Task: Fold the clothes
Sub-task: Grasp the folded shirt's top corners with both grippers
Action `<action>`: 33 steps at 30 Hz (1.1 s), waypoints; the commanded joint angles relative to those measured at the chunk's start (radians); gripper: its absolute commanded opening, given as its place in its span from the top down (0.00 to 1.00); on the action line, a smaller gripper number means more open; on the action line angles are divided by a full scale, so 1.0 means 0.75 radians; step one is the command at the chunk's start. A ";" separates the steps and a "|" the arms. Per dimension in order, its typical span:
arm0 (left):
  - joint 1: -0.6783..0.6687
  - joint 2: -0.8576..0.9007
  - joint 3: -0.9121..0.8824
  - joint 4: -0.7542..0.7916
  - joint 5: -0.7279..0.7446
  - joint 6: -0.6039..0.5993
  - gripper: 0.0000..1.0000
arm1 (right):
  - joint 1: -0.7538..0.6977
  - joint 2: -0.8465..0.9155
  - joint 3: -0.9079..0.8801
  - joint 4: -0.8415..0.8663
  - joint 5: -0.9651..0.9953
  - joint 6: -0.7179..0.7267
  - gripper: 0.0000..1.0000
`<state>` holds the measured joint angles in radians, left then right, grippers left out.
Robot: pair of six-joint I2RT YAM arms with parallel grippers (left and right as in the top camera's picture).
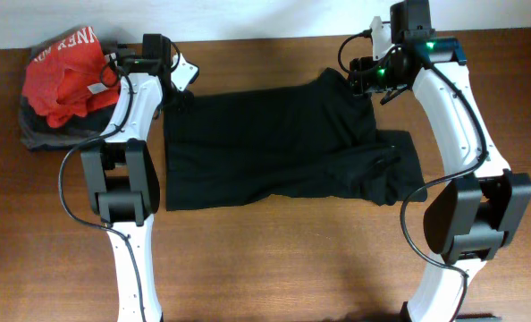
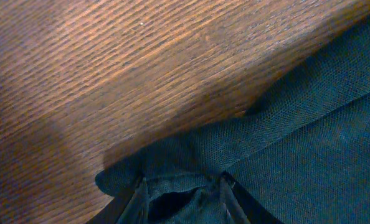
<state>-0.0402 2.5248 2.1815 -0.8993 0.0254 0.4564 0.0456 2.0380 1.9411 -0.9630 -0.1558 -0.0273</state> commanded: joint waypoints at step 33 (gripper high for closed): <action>-0.008 0.089 0.247 -0.388 -0.065 -0.419 0.99 | -0.044 0.348 0.017 0.233 0.129 0.274 0.35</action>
<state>-0.0475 2.5755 2.3489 -1.1870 -0.0124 0.1879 0.0254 2.2459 1.9411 -0.7902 -0.0830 0.0906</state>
